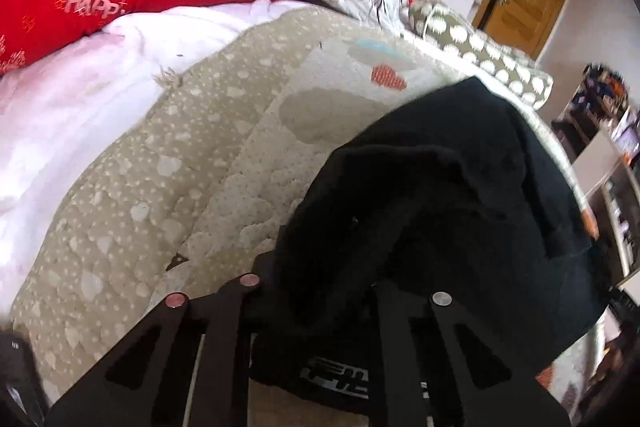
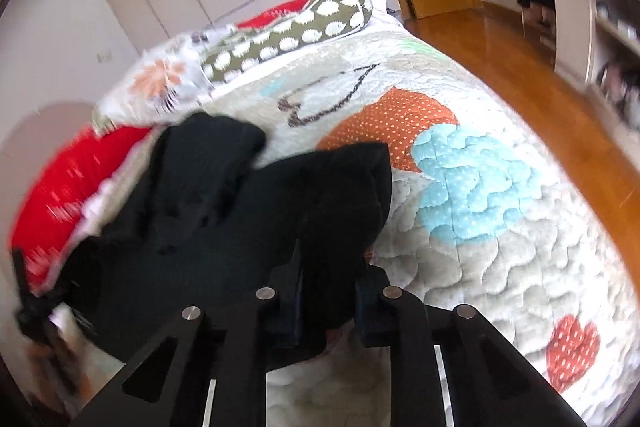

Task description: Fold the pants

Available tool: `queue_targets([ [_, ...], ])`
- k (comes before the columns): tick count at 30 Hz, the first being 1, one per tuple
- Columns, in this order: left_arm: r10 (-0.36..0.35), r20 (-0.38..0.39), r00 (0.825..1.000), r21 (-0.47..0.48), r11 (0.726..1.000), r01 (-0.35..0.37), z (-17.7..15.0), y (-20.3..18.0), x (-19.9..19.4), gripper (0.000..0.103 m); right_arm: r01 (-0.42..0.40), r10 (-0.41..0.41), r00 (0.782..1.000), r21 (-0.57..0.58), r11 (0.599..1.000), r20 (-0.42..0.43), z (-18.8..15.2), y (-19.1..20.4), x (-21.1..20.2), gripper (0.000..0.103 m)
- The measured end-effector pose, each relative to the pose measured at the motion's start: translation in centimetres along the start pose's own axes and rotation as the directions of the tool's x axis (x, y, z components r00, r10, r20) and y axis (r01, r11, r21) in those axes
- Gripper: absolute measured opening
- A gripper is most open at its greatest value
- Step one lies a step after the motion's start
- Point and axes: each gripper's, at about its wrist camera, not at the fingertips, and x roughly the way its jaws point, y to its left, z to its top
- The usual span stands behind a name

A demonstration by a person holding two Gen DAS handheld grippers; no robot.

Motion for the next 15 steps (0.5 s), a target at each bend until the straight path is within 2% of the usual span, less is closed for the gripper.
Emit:
queue_targets([
  [3,-0.022,0.018,1.000,-0.018,1.000,0.023,-0.4,0.3,-2.3,0.009,-0.007,0.007,1.000,-0.036,0.999,0.006,-0.3,0.8,-2.0,0.017],
  [7,-0.048,-0.005,0.999,-0.038,0.998,0.048,-1.5,0.7,-4.8,0.009,-0.013,0.016,0.999,-0.055,0.998,0.049,-0.6,1.1,-6.2,0.016],
  [10,-0.075,-0.040,0.996,-0.052,0.996,0.073,-2.9,1.1,-6.2,0.009,-0.005,0.008,0.998,-0.052,0.999,0.058,-1.5,0.5,-9.3,0.016],
  [15,-0.066,-0.108,0.992,-0.044,0.997,0.061,-5.8,1.7,-7.1,0.009,0.042,-0.041,0.999,-0.053,0.998,0.018,-4.1,-1.2,-11.9,0.016],
])
